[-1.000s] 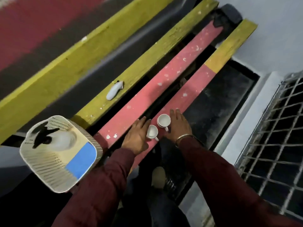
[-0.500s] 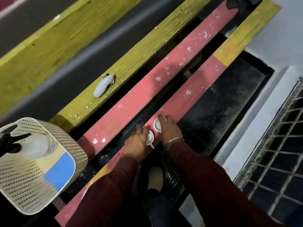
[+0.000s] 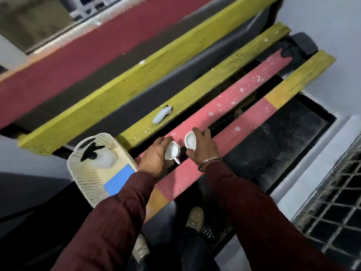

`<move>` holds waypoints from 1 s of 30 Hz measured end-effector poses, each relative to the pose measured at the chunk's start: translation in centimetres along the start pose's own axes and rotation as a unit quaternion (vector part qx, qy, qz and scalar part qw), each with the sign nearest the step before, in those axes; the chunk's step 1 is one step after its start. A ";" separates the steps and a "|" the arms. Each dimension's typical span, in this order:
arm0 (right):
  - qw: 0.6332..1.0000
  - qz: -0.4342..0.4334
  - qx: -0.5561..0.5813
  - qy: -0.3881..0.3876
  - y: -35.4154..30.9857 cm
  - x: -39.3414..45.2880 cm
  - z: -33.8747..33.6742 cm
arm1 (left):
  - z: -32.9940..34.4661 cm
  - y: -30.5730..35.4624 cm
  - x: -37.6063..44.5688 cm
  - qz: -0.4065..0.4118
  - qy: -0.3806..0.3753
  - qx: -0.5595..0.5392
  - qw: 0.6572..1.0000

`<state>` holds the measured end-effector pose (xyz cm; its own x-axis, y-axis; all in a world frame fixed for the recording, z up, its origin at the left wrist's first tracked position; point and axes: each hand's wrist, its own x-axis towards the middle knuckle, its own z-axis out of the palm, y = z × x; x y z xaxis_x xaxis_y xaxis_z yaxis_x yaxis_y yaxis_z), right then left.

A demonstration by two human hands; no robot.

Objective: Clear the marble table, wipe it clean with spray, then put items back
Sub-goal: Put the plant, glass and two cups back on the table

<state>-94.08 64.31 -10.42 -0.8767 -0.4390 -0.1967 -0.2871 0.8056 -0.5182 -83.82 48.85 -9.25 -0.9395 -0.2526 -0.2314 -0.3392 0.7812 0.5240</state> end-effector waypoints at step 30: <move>0.927 -0.373 -0.004 -0.037 -57.7 -32.2 10.3 | -39.2 -26.6 -53.9 -0.229 0.294 0.112 0.921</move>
<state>-45.29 27.85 17.27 -0.4040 -0.9013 0.1564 -0.8060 0.2699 -0.5268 -26.09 19.32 21.46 -0.5861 -0.7994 0.1318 -0.7506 0.5970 0.2833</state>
